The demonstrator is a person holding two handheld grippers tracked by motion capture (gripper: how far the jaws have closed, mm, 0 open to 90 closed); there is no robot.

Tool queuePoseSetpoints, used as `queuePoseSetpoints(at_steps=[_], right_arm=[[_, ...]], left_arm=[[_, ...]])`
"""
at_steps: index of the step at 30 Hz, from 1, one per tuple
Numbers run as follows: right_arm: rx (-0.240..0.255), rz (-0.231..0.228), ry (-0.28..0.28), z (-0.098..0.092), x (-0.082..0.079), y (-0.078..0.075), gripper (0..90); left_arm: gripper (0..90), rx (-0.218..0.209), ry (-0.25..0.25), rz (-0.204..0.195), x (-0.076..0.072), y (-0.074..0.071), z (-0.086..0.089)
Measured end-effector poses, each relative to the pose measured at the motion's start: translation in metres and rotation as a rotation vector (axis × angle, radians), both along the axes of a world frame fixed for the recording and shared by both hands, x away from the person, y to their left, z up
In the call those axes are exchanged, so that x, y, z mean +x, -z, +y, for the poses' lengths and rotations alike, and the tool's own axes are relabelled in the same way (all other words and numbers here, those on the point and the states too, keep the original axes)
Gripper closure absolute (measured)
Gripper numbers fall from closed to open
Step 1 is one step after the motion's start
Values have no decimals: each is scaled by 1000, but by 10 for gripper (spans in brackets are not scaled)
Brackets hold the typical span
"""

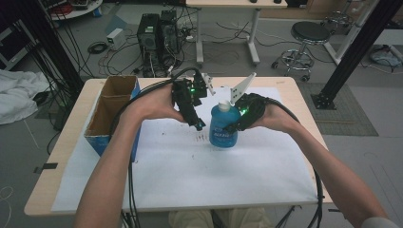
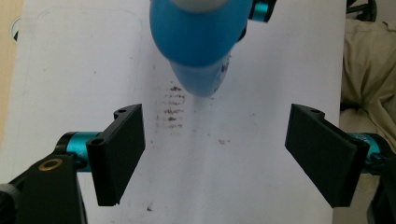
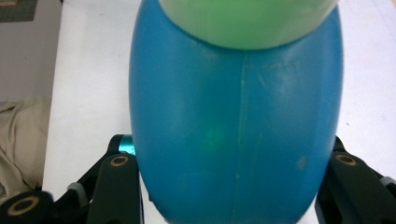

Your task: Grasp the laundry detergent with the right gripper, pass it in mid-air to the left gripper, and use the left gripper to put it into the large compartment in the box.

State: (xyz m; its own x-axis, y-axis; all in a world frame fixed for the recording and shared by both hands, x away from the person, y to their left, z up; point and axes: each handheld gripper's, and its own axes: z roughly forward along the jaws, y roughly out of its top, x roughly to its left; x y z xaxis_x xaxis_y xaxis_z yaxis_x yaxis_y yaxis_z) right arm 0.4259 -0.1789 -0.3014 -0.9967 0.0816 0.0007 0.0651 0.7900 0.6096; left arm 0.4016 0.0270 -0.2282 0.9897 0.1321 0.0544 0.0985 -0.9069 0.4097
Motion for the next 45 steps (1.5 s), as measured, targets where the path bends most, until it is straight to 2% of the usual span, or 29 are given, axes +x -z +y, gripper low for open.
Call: queuePoseSetpoints(at_steps=[9, 17, 22, 25, 33, 38, 41, 45], right_arm=[[-7, 9, -30, 7, -1, 2, 462], [8, 7, -63, 11, -2, 3, 461], [5, 12, -60, 11, -2, 3, 460], [2, -9, -59, 11, -2, 4, 460], [3, 1, -53, 12, -2, 4, 459], [-1, 0, -51, 12, -2, 5, 459], [1, 4, -41, 13, -2, 5, 459], [1, 6, -47, 13, -2, 5, 459]], left_arm=[[201, 4, 24, 7, 6, 3, -22], [201, 5, 38, 6, 9, 8, -33], [201, 0, 51, 9, 9, 12, -39], [201, -6, 54, 13, 10, 15, -41], [209, -9, 55, 13, 10, 18, -44], [255, -23, 56, 12, 10, 18, -43], [257, -12, 56, 10, 10, 20, -42], [268, -30, 50, 15, 10, 21, -41]])
